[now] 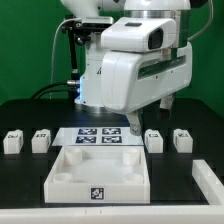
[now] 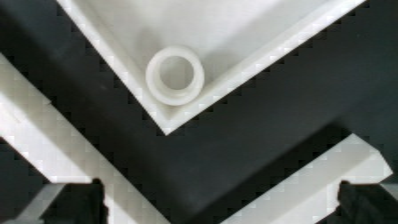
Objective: Assemble one leg
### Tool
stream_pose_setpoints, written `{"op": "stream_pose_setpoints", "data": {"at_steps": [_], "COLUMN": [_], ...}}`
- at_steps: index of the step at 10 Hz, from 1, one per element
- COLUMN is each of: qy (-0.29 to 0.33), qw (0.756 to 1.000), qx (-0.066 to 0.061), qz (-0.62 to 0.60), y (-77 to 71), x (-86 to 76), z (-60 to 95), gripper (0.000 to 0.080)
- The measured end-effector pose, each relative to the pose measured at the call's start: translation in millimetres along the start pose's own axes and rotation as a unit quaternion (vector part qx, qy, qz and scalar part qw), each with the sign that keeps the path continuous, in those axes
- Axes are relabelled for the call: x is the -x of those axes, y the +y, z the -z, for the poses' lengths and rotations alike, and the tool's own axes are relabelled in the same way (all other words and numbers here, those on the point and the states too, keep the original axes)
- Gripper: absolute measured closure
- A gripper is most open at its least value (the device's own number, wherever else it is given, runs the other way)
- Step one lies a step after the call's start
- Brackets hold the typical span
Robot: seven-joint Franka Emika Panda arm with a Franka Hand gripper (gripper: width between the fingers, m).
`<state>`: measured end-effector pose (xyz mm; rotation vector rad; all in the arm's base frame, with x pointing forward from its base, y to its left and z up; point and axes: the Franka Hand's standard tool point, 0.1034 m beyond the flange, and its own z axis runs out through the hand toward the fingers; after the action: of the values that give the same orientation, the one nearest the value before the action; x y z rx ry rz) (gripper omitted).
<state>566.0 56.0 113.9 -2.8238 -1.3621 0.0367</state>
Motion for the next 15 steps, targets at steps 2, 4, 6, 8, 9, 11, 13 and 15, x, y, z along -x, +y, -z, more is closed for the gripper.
{"op": "stream_pose_setpoints", "data": {"at_steps": [2,4,6,8,9,11,13,15], "qy": [0.000,0.000,-0.006,-0.002,0.002,0.006,0.008,0.008], "qw": [1.000,1.000,0.990,0.960,0.942,0.931,0.936,0.939], "qx": [0.000,0.000,-0.004,-0.001,0.000,-0.010,-0.019,-0.027], "qz": [0.000,0.012,0.143,0.280,0.335,0.364,0.351,0.342], "y": [0.0,-1.4,-31.2,-56.2,-64.7,-67.2,-67.0,-63.4], "x": [0.0,1.1,30.0,68.9,93.7,124.1,134.9,140.7], "z": [-0.1,-0.8,-8.8,-26.9,-43.8,-72.6,-92.9,-102.5], "gripper": [0.0150,0.0150,0.0150,0.0150,0.0150,0.0150,0.0150,0.0150]}}
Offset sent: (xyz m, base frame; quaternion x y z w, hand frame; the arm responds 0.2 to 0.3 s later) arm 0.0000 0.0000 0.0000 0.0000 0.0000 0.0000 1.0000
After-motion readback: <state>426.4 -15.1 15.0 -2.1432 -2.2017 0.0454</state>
